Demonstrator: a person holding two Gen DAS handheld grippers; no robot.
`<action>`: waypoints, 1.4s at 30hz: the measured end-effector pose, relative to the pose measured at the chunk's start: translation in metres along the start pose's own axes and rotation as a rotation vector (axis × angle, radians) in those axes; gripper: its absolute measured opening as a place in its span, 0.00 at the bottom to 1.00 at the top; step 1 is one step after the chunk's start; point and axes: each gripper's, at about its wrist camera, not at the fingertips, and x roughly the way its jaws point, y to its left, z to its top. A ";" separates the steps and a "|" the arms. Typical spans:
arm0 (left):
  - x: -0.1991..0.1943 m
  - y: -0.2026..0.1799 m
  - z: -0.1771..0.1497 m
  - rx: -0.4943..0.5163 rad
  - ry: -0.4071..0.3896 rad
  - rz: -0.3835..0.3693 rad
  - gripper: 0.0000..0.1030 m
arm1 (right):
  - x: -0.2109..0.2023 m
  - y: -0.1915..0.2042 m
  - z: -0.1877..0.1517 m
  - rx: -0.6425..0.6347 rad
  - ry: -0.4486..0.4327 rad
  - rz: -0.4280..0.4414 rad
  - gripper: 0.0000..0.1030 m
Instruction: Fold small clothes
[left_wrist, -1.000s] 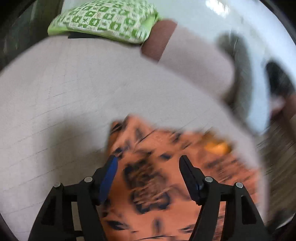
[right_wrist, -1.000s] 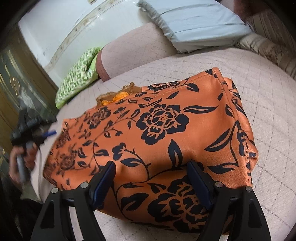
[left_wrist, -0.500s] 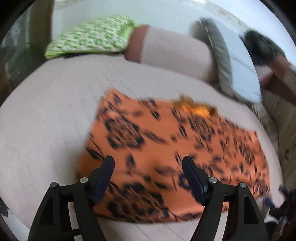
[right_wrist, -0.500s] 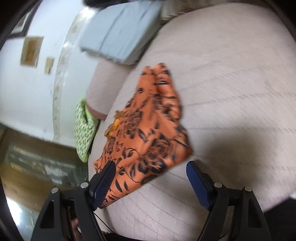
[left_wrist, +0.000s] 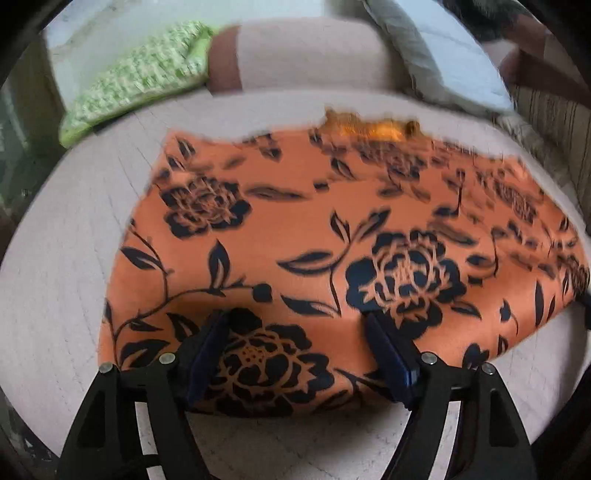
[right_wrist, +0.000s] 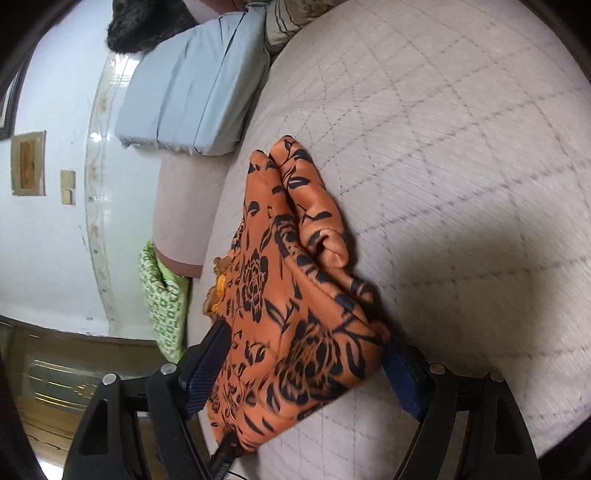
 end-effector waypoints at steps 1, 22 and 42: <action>-0.009 0.002 0.002 -0.020 -0.015 -0.038 0.72 | 0.001 0.003 0.002 -0.009 -0.006 -0.001 0.78; -0.008 -0.051 0.012 0.034 -0.002 0.034 0.73 | 0.028 0.014 0.010 -0.108 0.022 -0.165 0.31; -0.107 0.200 -0.047 -0.789 -0.219 0.131 0.57 | 0.162 0.269 -0.251 -1.008 0.227 -0.175 0.15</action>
